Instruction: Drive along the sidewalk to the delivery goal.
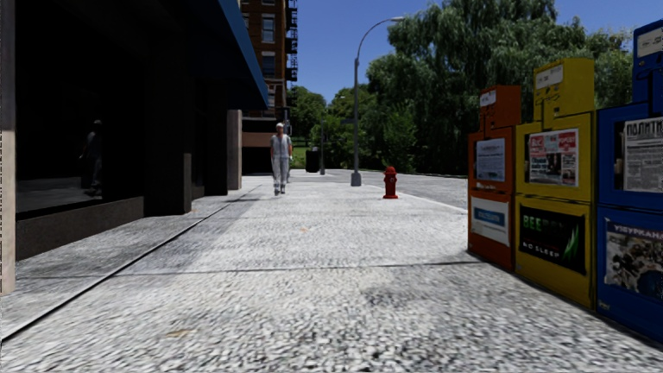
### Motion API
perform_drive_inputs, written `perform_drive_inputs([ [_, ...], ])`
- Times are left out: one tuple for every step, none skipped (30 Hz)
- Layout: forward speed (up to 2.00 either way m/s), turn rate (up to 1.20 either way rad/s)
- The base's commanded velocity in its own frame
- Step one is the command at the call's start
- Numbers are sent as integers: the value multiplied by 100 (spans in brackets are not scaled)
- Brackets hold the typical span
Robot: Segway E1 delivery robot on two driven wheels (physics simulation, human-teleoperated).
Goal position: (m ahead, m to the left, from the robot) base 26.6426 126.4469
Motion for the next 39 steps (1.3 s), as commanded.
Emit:
perform_drive_inputs([
  [200, -33],
  [200, -33],
  [200, -33],
  [200, -33],
  [200, -33],
  [200, -33],
  [200, -33],
  [200, -33],
  [200, -33],
  [200, -33],
  [200, -33],
  [200, -33],
  [200, -33],
  [200, -33],
  [200, -33],
  [200, -33],
  [200, -33],
  [200, -33],
  [200, -33],
  [200, -33],
  [200, -33],
  [200, -33],
  [200, -33],
  [200, -33],
  [200, -33],
  [200, -33],
  [200, -32],
  [200, -32],
  [200, -5],
  [200, 0],
  [200, 0],
  [200, 0],
  [200, 0],
  [200, 0],
  [200, 0],
  [200, 0],
  [200, 0],
  [200, 0],
  [200, 0],
])
